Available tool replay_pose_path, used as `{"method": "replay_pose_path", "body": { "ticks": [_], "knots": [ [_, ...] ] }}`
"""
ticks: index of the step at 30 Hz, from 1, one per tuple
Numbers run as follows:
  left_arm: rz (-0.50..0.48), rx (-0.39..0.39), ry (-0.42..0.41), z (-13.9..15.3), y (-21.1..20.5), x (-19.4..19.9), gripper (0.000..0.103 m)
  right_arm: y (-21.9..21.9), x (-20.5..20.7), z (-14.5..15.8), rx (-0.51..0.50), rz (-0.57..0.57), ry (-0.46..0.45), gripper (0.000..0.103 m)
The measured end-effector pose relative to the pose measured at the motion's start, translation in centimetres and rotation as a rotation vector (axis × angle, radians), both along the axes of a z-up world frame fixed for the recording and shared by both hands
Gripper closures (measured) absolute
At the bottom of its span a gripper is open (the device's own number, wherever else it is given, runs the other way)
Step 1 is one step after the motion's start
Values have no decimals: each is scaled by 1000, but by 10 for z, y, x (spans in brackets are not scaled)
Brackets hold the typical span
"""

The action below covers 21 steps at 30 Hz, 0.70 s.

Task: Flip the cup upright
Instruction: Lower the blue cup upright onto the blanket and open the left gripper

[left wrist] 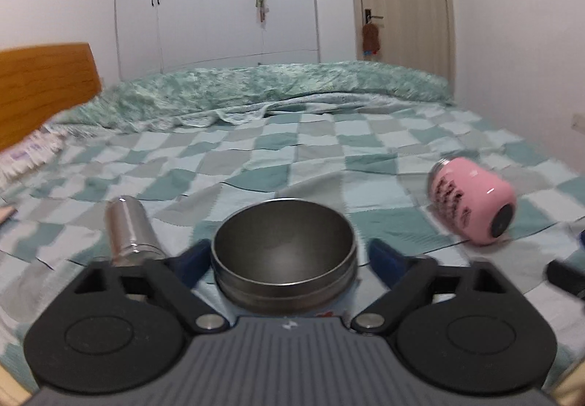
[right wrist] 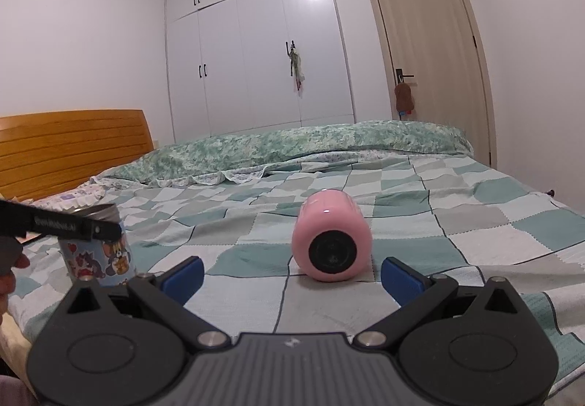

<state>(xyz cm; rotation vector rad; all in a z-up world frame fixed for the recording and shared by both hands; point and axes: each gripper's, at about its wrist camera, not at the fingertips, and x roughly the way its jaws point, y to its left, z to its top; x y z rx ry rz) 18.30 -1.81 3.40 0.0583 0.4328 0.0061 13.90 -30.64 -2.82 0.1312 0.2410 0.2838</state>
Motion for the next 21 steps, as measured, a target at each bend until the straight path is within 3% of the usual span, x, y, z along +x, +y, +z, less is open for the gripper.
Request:
{"method": "replay_pose_path", "body": {
  "ticks": [9,15,21],
  "knots": [
    [20,-62,-139,19,24,-67,0,11,-24,6,-49,4,-62,0],
    [25,-31,-248,-1,38,-134,0,13,-61,15,-53,3,-103,0],
    [32,-30,-299,-26,46,-174,0,14,-101,19,-86,3,-126,0]
  ]
}}
